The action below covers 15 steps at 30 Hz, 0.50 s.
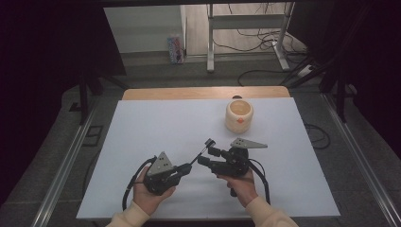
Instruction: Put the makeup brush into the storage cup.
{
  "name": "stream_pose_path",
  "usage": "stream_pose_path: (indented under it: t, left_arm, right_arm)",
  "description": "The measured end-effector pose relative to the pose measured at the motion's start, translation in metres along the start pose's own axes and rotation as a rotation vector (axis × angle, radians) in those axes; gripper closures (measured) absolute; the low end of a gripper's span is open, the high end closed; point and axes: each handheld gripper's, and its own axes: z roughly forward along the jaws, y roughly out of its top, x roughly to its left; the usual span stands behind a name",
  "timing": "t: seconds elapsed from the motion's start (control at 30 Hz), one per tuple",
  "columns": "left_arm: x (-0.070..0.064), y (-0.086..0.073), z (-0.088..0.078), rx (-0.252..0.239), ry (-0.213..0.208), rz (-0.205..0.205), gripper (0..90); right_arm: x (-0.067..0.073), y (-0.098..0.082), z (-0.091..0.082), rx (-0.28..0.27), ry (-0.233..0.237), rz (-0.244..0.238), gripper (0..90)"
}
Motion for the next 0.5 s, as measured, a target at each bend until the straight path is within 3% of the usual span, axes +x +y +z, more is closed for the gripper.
stream_pose_path:
  t: [0.17, 0.33, 0.5]
  left_arm:
    - [-0.0035, 0.0001, 0.0023, 0.007, -0.001, 0.016, 85.3]
    - [-0.0065, -0.0003, 0.0043, 0.011, 0.006, 0.030, 85.2]
    - [-0.0090, -0.0014, 0.0077, 0.028, 0.013, 0.051, 85.0]
  right_arm:
    - [-0.0003, -0.0021, 0.0025, -0.012, 0.027, 0.035, 44.3]
    - [-0.0038, -0.0034, 0.0029, -0.014, 0.061, 0.069, 63.7]
    - [-0.0085, -0.0033, 0.0024, -0.012, 0.103, 0.107, 74.8]
